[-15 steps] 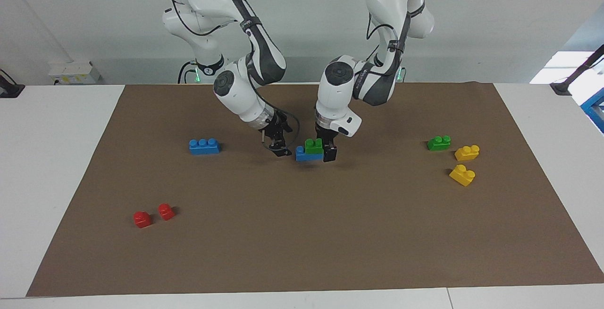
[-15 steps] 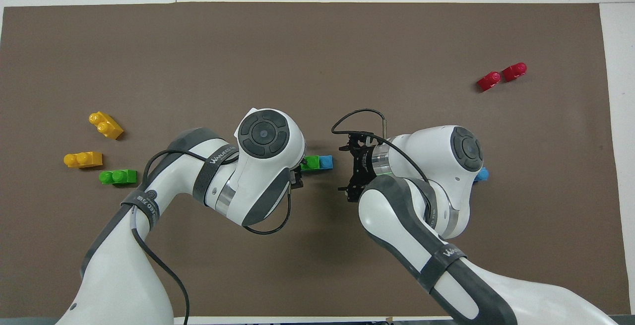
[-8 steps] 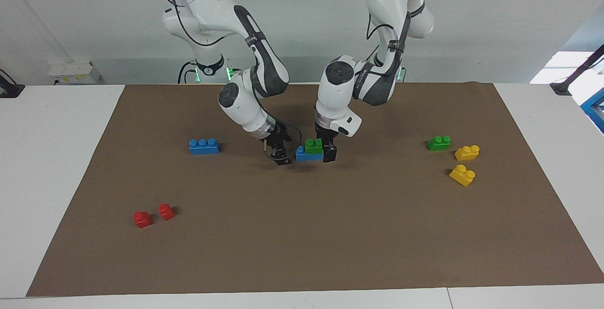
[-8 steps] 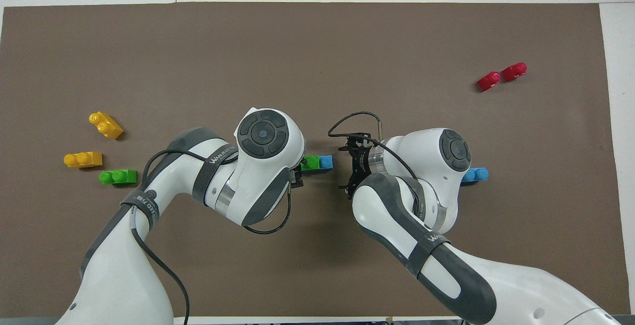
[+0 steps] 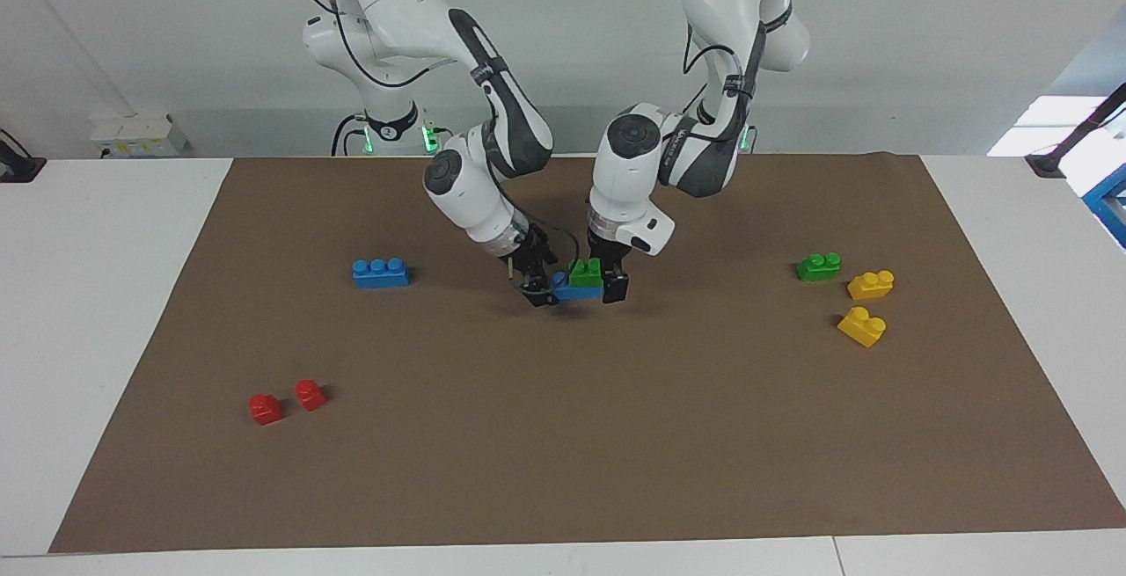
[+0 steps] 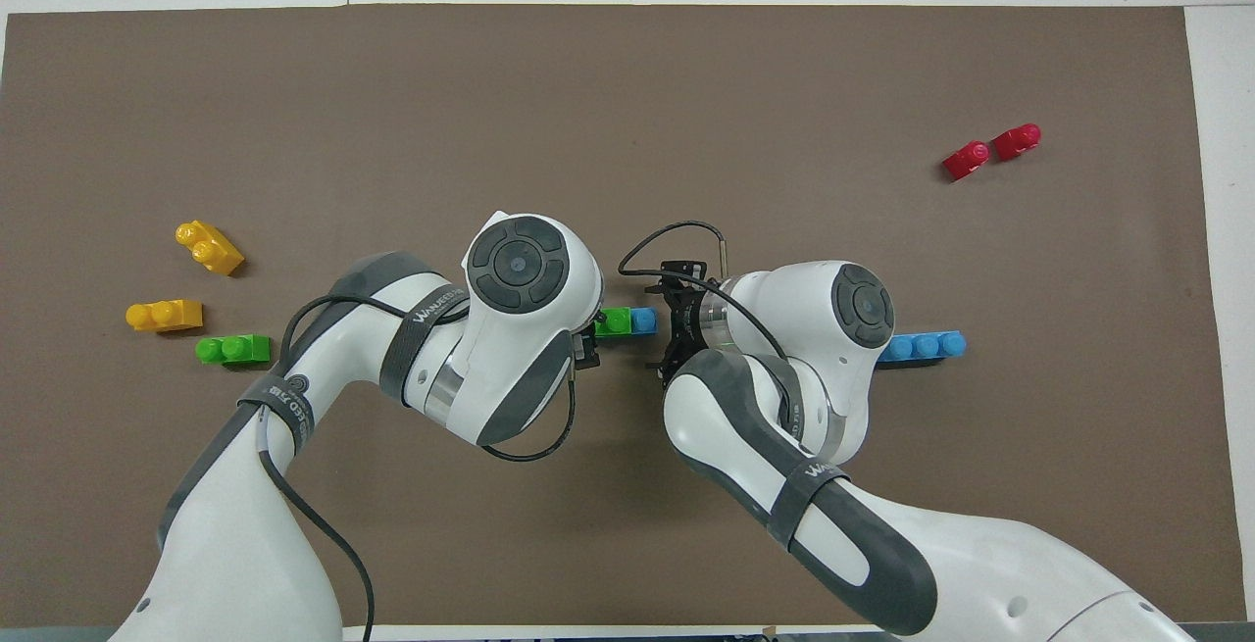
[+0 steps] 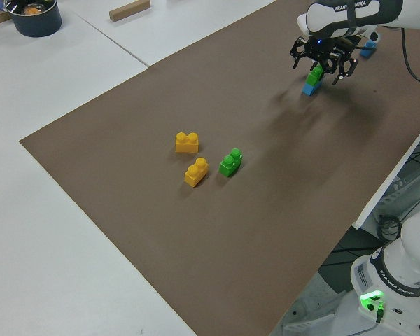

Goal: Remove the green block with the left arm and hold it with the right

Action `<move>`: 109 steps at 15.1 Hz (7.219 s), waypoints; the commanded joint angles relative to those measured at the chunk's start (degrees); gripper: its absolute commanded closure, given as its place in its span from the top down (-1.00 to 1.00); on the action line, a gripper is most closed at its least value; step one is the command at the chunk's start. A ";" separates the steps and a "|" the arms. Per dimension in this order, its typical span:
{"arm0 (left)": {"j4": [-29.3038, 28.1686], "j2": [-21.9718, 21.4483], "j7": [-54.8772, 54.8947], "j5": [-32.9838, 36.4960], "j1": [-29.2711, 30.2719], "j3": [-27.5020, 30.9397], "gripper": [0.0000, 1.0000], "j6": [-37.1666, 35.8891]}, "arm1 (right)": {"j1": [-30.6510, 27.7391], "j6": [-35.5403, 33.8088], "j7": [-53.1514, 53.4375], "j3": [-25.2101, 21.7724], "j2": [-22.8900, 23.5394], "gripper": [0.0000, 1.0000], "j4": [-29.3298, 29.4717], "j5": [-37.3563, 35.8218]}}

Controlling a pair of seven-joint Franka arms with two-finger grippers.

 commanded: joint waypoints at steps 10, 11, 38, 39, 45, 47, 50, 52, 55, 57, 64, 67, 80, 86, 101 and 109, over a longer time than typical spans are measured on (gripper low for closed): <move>-0.99 -0.26 -1.02 0.71 -0.57 0.66 0.97 1.15 | 2.02 3.56 -1.69 0.30 2.05 0.03 1.77 2.89; -1.07 -0.26 -1.02 0.71 -0.57 0.66 0.91 1.15 | 1.76 3.47 -1.69 0.30 2.05 0.03 1.77 2.89; 2.09 -5.62 -0.31 1.06 1.01 0.66 -1.00 -4.56 | 0.79 2.94 -2.65 0.29 1.96 -1.00 1.59 2.89; 2.09 -6.15 -0.23 1.06 1.27 0.75 -1.00 -5.35 | 0.70 2.85 -2.65 0.21 1.96 -1.00 1.59 2.89; 2.00 -9.58 8.80 1.06 6.19 0.75 -1.00 -9.40 | -2.11 -0.57 -7.03 0.12 -1.71 -1.00 1.86 2.80; 1.91 -9.58 13.38 1.06 8.56 0.75 -1.00 -9.57 | -5.52 -5.46 -9.23 -0.14 -4.79 -1.00 2.03 1.93; 1.57 -9.58 24.61 1.06 13.83 0.75 -1.00 -9.84 | -17.18 -17.58 -22.20 -0.14 -7.00 -1.00 3.00 1.13; 0.34 -9.93 34.35 1.06 17.61 0.75 -1.00 -9.84 | -24.14 -22.79 -28.83 -0.14 -7.18 -1.00 3.00 0.17; -2.64 -10.98 48.24 1.06 22.70 0.66 -1.00 -8.61 | -29.78 -26.14 -29.02 -0.06 -6.83 -1.00 3.79 -6.94; -5.37 -11.86 58.87 0.97 25.87 0.66 -1.00 -7.38 | -31.90 -26.42 -30.07 -0.14 -5.26 -1.00 3.97 -7.74; -10.65 -8.97 75.43 0.88 32.30 0.75 -1.00 1.06 | -35.51 -25.54 -31.13 -0.06 0.20 -1.00 6.34 -8.80; -10.65 -7.12 81.15 0.88 33.18 0.75 -1.00 1.59 | -35.51 -24.22 -31.22 -0.06 1.08 -1.00 6.25 -8.80; -10.57 -3.78 83.36 0.97 33.53 0.75 -1.00 4.93 | -35.25 -21.32 -31.22 -0.06 1.34 -1.00 4.93 -8.71; -10.04 -3.78 90.38 0.97 34.15 0.75 1.00 4.75 | -35.25 -20.17 -31.31 -0.06 1.34 -1.00 4.49 -8.71; 0.50 -8.61 95.40 0.36 30.02 -0.13 1.00 -3.24 | -35.34 -25.44 -30.26 -0.14 -1.28 0.55 6.69 -8.63; 4.37 -9.23 95.40 0.36 29.40 -1.27 1.00 -4.12 | -34.98 -32.82 -28.57 -0.14 -10.68 1.00 6.78 -9.15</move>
